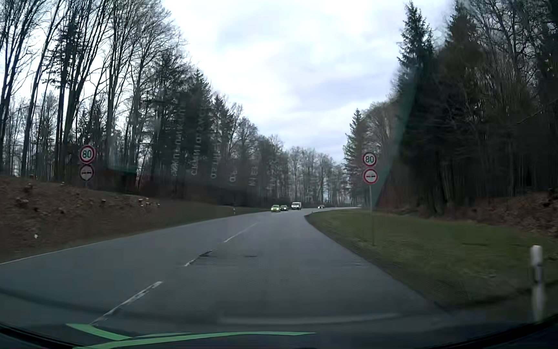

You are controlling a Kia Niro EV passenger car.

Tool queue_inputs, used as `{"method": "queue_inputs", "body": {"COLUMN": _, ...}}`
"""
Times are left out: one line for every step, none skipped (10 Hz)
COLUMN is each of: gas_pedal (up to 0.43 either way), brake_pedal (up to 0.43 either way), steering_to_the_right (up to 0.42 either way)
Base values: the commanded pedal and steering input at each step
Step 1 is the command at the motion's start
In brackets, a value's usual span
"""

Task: Follow the waypoints while adhering to traffic rules and regulations

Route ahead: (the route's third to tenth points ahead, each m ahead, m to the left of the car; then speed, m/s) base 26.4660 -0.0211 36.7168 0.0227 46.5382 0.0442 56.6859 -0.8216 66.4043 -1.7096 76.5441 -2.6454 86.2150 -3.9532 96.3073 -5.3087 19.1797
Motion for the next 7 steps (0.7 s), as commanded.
{"method": "queue_inputs", "body": {"gas_pedal": 0.11, "brake_pedal": 0.0, "steering_to_the_right": 0.005}}
{"method": "queue_inputs", "body": {"gas_pedal": 0.11, "brake_pedal": 0.0, "steering_to_the_right": 0.006}}
{"method": "queue_inputs", "body": {"gas_pedal": 0.11, "brake_pedal": 0.0, "steering_to_the_right": 0.007}}
{"method": "queue_inputs", "body": {"gas_pedal": 0.098, "brake_pedal": 0.0, "steering_to_the_right": 0.007}}
{"method": "queue_inputs", "body": {"gas_pedal": 0.087, "brake_pedal": 0.0, "steering_to_the_right": 0.007}}
{"method": "queue_inputs", "body": {"gas_pedal": 0.087, "brake_pedal": 0.0, "steering_to_the_right": 0.007}}
{"method": "queue_inputs", "body": {"gas_pedal": 0.087, "brake_pedal": 0.0, "steering_to_the_right": 0.007}}
